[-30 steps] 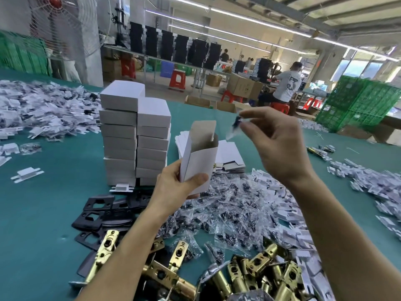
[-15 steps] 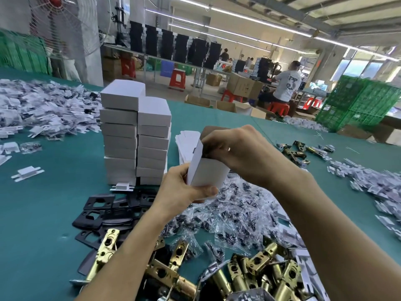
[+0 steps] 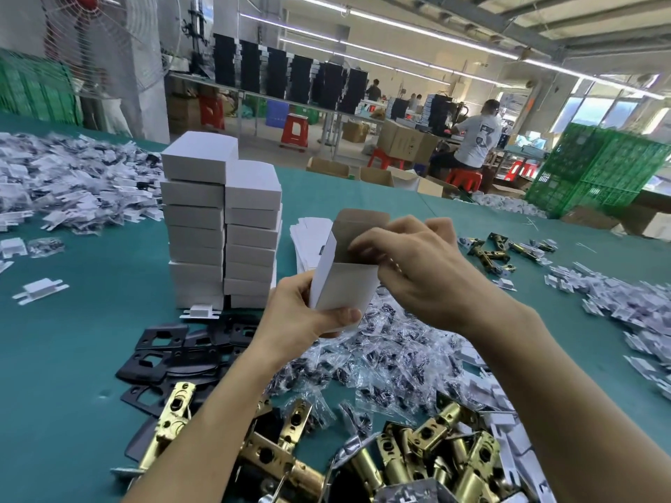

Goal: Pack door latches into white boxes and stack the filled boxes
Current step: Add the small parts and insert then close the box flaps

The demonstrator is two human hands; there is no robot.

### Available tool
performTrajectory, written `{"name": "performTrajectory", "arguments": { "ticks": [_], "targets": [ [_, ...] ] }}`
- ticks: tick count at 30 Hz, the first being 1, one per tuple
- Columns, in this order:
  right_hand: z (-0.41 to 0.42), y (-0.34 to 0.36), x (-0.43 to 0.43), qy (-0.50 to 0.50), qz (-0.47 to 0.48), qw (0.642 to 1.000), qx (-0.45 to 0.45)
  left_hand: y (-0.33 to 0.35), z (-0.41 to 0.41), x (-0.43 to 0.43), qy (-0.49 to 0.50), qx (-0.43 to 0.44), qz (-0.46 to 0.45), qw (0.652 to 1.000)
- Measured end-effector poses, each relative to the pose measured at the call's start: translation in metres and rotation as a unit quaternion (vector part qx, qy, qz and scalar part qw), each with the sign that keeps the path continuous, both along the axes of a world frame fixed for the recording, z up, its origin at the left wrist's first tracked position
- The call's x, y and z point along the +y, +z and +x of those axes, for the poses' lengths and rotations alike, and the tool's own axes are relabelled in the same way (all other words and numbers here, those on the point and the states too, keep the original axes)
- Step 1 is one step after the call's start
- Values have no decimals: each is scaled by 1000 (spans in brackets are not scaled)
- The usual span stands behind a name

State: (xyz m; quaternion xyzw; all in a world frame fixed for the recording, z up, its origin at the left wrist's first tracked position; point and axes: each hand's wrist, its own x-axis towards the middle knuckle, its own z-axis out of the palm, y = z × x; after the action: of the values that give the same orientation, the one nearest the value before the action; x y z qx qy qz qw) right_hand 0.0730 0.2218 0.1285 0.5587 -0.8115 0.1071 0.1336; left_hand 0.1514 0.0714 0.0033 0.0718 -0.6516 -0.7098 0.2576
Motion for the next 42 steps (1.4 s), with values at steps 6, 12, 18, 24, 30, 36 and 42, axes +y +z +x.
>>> {"name": "performTrajectory", "arguments": {
  "ticks": [6,12,18,24,30,36,42],
  "targets": [
    [-6,-3,9,15,15,997,-80,-1,0,1,-4,-5,3,1000],
    [-14,-33,20,-17,-241,961,-138,2,3,3,-53,-15,7,998],
    [-13,-66,25,60,-300,840,-449,-1,3,8,-103,-32,5,994],
    [-20,-98,30,53,-272,855,-439,-12,1,6,-118,-98,-119,981],
    [-27,-124,40,11,-226,885,-407,-12,-1,7,58,1,-272,961],
    [-29,-138,46,1,-228,866,-445,-16,-2,9,47,21,-300,953],
    [-25,-136,44,36,-236,886,-398,-21,-8,10,-30,-36,-292,955]
  ]
}}
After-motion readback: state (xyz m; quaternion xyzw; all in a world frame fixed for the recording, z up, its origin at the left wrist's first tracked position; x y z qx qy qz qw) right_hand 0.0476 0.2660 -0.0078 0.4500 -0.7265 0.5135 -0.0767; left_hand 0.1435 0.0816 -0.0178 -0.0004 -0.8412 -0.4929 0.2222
